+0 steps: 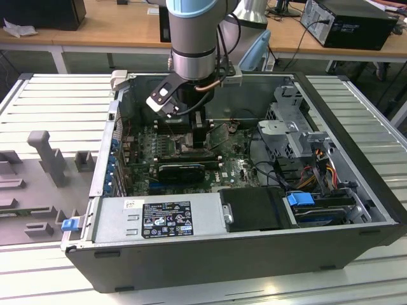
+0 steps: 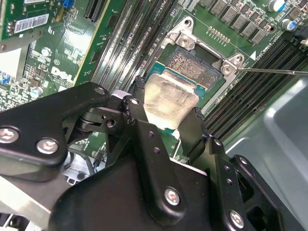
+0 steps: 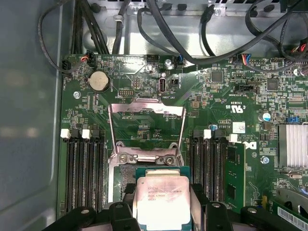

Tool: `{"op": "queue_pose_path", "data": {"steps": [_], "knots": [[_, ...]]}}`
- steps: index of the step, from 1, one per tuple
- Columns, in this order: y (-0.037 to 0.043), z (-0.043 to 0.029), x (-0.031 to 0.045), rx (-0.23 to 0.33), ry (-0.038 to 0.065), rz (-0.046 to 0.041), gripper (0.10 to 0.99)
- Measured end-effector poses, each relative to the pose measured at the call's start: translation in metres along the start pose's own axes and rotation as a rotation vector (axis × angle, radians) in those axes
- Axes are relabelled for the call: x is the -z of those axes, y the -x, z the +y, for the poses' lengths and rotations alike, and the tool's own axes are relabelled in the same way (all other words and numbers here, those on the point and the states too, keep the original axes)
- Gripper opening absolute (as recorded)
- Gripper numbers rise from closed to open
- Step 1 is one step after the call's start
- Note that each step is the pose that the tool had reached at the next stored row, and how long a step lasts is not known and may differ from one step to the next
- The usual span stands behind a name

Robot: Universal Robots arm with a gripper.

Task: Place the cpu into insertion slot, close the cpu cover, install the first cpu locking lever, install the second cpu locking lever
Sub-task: 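Place the cpu into insertion slot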

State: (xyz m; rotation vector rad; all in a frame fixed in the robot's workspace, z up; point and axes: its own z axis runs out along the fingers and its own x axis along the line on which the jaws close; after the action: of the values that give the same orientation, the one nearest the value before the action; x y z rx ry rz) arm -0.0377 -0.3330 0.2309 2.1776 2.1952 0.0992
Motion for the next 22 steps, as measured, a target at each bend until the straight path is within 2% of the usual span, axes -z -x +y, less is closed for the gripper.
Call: {"op": "queue_pose_path", "data": {"steps": [8, 10, 12, 15, 22], "knots": [[-0.0014, -0.0012, -0.0037, 0.000, 0.000, -0.0001, 0.529], [-0.0064, -0.0028, -0.0066, 0.000, 0.000, 0.0000, 0.529], [-0.0083, -0.0084, -0.0098, -0.012, 0.000, -0.0010, 0.529], [-0.0086, -0.0088, -0.0143, -0.017, 0.000, -0.0012, 0.529], [-0.0087, -0.0092, -0.0169, -0.034, 0.000, -0.0028, 0.529]]}}
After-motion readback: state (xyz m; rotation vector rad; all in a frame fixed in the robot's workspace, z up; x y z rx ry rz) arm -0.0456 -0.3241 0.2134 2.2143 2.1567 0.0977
